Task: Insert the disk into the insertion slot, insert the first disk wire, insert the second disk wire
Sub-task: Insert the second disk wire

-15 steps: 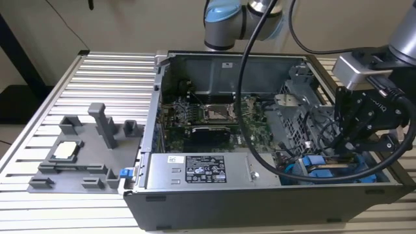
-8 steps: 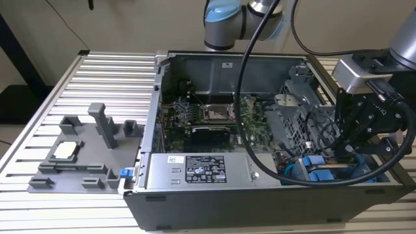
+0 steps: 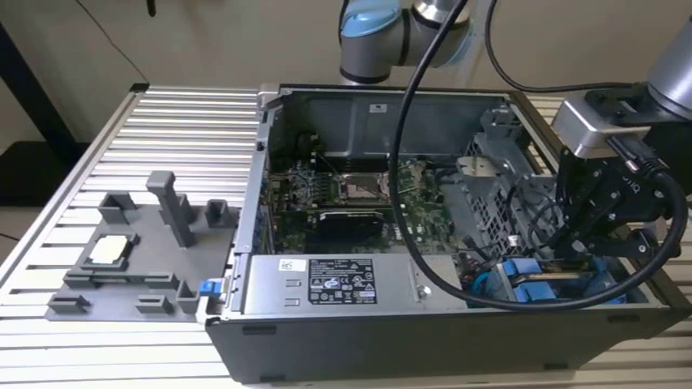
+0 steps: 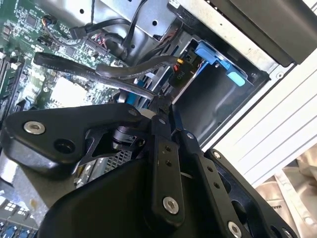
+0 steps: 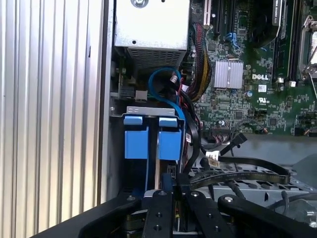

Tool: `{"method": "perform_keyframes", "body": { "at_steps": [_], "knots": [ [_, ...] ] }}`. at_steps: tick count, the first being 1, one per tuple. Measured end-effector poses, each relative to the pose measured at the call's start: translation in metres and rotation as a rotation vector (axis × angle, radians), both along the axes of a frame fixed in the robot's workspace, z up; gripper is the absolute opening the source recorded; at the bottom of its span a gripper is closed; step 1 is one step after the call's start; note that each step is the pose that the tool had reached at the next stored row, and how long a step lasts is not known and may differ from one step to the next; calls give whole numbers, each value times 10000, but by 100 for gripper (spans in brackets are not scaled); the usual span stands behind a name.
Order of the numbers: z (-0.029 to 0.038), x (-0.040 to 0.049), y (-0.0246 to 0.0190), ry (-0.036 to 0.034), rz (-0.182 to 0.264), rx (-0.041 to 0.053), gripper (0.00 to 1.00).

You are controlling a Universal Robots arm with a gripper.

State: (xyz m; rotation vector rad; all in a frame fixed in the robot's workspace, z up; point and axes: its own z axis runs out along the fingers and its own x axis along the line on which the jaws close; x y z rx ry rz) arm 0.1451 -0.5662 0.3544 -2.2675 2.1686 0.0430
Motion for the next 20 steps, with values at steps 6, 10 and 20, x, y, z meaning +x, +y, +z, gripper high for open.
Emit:
{"method": "perform_keyframes", "body": {
  "at_steps": [6, 10, 20],
  "knots": [
    [-17, 15, -3, 0, -1, 14, 16],
    [-36, 27, -4, 0, 0, 21, 16],
    [-85, 35, -6, 0, -1, 67, 16]
  ]
}}
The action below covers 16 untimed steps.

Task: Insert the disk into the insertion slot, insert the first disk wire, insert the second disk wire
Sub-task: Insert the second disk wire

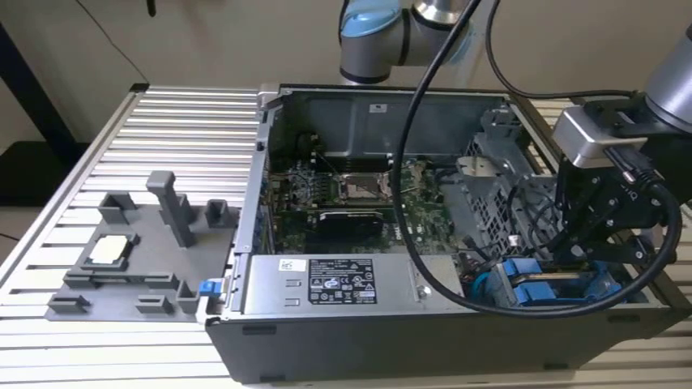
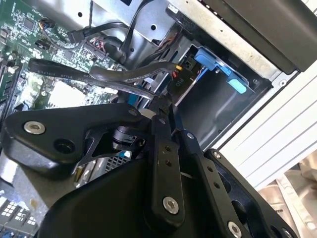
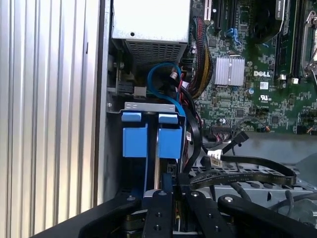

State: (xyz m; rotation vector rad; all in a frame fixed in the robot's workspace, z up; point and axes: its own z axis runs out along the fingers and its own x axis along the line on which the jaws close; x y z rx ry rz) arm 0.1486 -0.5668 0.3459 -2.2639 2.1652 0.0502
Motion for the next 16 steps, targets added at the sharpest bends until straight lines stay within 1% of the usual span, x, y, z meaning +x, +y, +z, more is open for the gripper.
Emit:
{"method": "perform_keyframes", "body": {
  "at_steps": [5, 7, 16],
  "knots": [
    [-15, 8, 0, 0, 0, 129, 16],
    [-22, 13, 1, 0, 0, 165, 16],
    [-45, 27, -7, 0, -1, 170, 16]
  ]
}}
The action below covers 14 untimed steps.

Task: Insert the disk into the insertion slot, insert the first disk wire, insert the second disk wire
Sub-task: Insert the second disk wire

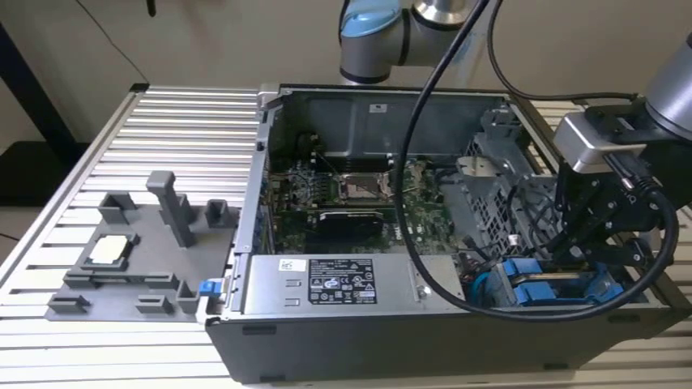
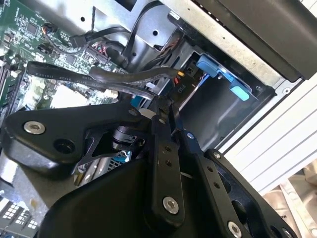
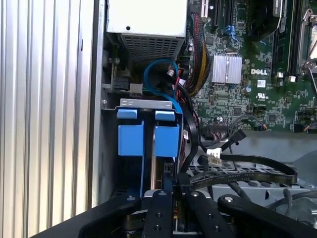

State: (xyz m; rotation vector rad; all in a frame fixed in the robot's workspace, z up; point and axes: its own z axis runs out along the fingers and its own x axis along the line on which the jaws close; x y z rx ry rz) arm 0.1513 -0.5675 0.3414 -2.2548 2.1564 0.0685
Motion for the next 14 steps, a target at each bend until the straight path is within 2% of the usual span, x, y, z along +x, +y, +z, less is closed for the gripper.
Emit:
{"method": "perform_keyframes", "body": {
  "at_steps": [14],
  "knots": [
    [-51, 0, -26, 0, -17, -7, 16]
  ]
}}
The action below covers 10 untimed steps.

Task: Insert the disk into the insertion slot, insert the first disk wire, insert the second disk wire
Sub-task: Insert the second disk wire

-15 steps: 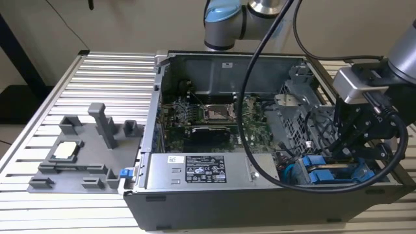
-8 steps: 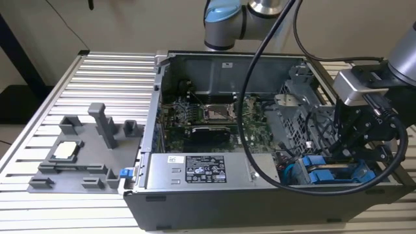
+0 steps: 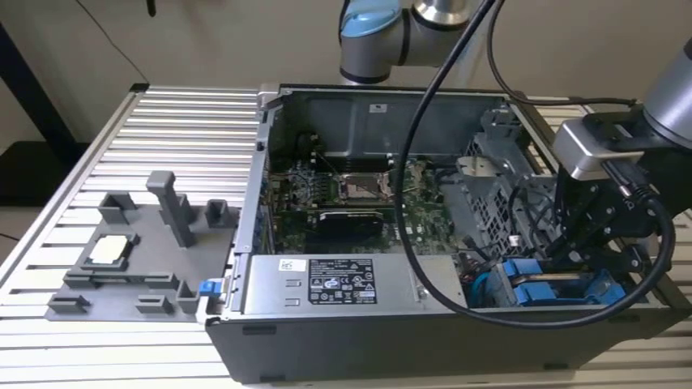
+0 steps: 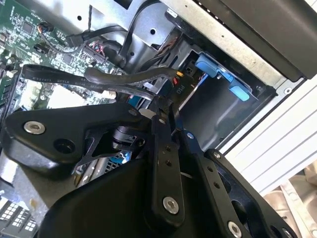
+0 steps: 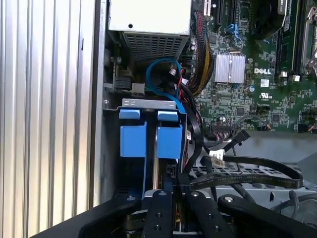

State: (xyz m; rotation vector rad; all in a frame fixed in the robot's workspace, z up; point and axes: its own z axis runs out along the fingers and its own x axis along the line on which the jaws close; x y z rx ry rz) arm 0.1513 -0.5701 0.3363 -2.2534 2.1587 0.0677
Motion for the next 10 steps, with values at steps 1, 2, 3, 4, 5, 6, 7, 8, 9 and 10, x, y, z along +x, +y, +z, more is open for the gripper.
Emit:
{"method": "perform_keyframes", "body": {
  "at_steps": [1, 2, 3, 4, 5, 6, 7, 8, 9, 10],
  "knots": [
    [-2, 0, 0, 0, 0, 3, 16],
    [-2, 0, 0, 0, 0, 4, 16],
    [-2, 0, 0, 0, 0, 5, 16],
    [-4, 1, -1, -3, 1, 8, 16],
    [-5, 1, -1, -2, 1, 10, 18],
    [-3, 0, -2, 0, 1, 11, 18],
    [8, 0, -2, 0, 0, 11, 24],
    [27, 0, -2, 0, 0, 11, 24],
    [49, 0, -2, 0, 1, 7, 24],
    [72, 0, -2, 0, 1, 8, 24]
  ]
}}
